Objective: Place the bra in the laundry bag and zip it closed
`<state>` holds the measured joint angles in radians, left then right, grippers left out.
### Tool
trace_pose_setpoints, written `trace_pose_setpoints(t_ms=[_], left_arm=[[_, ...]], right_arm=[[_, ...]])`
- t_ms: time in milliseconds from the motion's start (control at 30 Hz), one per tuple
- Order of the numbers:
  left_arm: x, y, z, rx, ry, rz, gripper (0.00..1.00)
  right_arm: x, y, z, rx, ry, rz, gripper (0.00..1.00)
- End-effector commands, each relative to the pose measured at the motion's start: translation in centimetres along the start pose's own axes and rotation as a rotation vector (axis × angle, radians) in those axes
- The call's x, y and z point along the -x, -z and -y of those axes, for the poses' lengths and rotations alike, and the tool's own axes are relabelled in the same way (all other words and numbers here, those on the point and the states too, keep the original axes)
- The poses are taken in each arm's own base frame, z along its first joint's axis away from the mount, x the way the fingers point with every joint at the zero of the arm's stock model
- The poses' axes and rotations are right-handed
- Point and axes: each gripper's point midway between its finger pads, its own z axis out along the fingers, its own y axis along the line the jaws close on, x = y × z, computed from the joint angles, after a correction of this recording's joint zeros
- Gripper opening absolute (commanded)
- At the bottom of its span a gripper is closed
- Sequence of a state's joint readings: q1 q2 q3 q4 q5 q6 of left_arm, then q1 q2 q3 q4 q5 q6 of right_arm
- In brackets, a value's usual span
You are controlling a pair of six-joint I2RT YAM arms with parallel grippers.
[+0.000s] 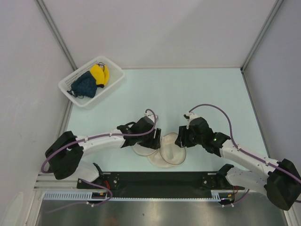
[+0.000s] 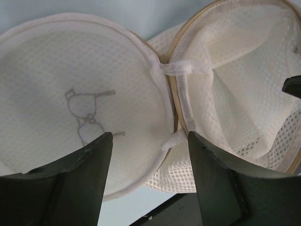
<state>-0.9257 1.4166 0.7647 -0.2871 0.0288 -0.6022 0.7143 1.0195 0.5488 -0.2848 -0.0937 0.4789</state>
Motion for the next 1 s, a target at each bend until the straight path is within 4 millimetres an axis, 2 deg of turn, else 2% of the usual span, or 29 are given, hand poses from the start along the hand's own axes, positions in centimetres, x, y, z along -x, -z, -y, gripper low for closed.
trace_pose_setpoints(t_ms=[0,133,233,367,500,700,767,867,967], left_arm=[[3.1,0.0,1.9,-0.041,0.012,0.091,0.71],[3.9,1.2,1.5,-0.019,0.046,0.153,0.71],[4.7,1.8,2.0,-0.049,0.063,0.206,0.8],[4.6,0.3,2.9,-0.061,0.045,0.142,0.8],[3.4,-1.8,1.7,-0.007,0.043,0.094,0.77],[2.5,-3.1,0.9,0.016,0.049,0.075,0.69],[2.4,-3.5,1.1,0.0,0.052,0.074,0.65],[2.7,-3.6,1.4,-0.012,0.037,0.084,0.53],[3.4,-3.3,1.6,-0.009,0.009,0.093,0.31]], right_arm=[[0.0,0.1,0.6,-0.031,-0.008,0.022,0.5],[-0.5,-0.1,0.9,-0.042,-0.007,0.007,0.49],[-0.7,-0.2,1.2,-0.049,-0.013,0.006,0.49],[-0.6,-0.3,1.1,-0.047,-0.027,0.014,0.47],[-0.3,-0.2,1.0,-0.049,-0.031,0.019,0.46],[-0.5,-0.7,1.4,-0.073,-0.05,0.017,0.45],[-0.9,-1.4,1.7,-0.077,-0.057,0.007,0.45],[-1.2,-2.3,2.1,-0.094,-0.065,-0.005,0.43],[-1.4,-2.8,2.4,-0.111,-0.062,-0.015,0.4]])
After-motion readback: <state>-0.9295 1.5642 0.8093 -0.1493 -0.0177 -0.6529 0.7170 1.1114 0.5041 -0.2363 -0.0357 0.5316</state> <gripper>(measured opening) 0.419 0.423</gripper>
